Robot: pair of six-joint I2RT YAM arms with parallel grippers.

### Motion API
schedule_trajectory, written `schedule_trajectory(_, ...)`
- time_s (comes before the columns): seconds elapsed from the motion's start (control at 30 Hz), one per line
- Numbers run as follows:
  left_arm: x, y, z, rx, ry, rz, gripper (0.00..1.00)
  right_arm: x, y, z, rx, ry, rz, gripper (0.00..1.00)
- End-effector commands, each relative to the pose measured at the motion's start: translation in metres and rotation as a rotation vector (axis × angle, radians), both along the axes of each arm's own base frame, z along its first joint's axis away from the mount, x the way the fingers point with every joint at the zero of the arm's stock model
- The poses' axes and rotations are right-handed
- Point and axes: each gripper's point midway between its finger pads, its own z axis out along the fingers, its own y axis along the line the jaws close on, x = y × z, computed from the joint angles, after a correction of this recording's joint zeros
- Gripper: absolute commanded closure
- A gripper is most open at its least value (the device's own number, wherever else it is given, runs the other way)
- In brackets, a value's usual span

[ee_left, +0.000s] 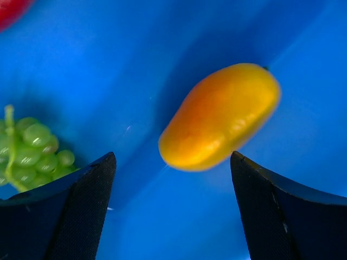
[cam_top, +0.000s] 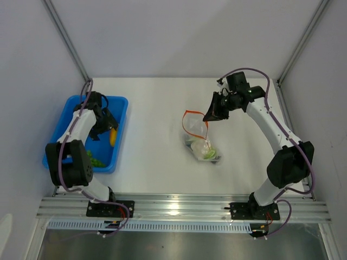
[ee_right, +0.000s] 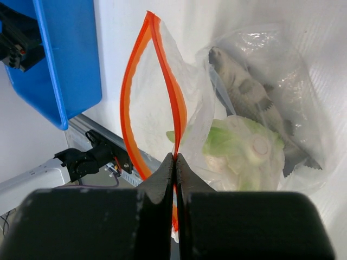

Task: Place the food in the zip-top bag and seal the zipper
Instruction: Pick up the fake fruit from the bin.

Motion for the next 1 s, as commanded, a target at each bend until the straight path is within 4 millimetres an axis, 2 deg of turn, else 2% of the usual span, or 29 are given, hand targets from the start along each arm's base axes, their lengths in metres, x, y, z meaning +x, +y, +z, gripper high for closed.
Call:
schedule_trajectory(0.0,0.017,0.001,-0.006,-0.012,0.005,-0.063,0.14,0.012,-0.003,0.009,0.014,-0.009,-0.021,1.00)
schedule_trajectory(0.1,0.022,-0.005,-0.018,-0.045,0.022,-0.101,0.14,0.016,-0.003,0.006,0.016,0.004,-0.030,1.00)
schedule_trajectory(0.23,0.029,-0.009,-0.025,-0.067,0.020,-0.145,0.14,0.022,-0.008,0.008,0.003,-0.005,-0.041,1.00)
schedule_trajectory(0.4,0.029,-0.009,-0.039,-0.076,0.082,-0.169,0.14,0.031,-0.010,0.006,0.006,0.000,-0.057,1.00)
schedule_trajectory(0.73,0.042,0.011,-0.023,-0.006,0.035,-0.134,0.14,0.040,-0.006,0.004,0.023,0.004,-0.059,1.00)
schedule_trajectory(0.97,0.046,0.018,-0.031,-0.044,0.054,-0.094,0.14,0.041,-0.005,0.003,0.031,0.003,-0.061,1.00)
